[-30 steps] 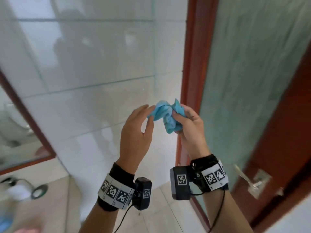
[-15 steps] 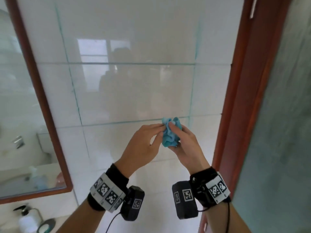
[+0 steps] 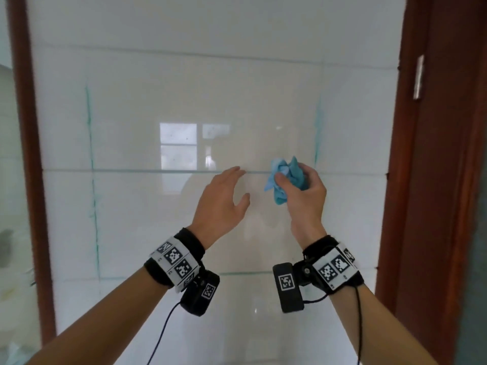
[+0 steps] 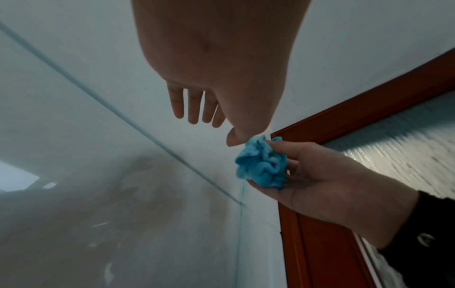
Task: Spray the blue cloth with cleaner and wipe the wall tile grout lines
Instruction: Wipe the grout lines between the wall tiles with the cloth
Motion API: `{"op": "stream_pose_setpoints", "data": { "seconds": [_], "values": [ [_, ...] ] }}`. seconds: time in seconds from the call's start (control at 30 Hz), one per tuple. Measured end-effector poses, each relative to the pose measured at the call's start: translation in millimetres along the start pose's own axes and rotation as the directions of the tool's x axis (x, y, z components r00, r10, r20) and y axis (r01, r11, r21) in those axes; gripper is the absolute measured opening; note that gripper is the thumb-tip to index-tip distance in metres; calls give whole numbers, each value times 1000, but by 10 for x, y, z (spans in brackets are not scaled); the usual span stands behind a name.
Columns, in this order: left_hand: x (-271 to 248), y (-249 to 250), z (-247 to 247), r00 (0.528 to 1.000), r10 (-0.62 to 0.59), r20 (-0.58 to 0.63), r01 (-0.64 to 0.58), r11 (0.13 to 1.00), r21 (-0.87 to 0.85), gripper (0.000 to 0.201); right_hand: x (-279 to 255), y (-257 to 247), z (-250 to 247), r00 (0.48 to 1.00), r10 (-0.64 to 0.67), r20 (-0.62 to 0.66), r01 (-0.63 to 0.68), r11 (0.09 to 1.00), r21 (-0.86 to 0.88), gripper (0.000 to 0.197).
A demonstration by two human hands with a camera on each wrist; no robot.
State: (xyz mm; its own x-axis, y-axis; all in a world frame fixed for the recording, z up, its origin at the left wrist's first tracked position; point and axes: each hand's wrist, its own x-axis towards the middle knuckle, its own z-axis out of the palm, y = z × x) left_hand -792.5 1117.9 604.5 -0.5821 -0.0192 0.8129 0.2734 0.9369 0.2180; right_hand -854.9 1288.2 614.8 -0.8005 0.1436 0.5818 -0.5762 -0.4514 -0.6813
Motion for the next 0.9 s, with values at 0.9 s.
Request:
{"op": "stream_pose_setpoints", "data": {
  "seconds": [0.9],
  "values": [
    [2689,438,-33,981,182,-64,-125,850,512,36,3492,-1289,503,550,-712,436,733,162,-660,30]
  ]
}}
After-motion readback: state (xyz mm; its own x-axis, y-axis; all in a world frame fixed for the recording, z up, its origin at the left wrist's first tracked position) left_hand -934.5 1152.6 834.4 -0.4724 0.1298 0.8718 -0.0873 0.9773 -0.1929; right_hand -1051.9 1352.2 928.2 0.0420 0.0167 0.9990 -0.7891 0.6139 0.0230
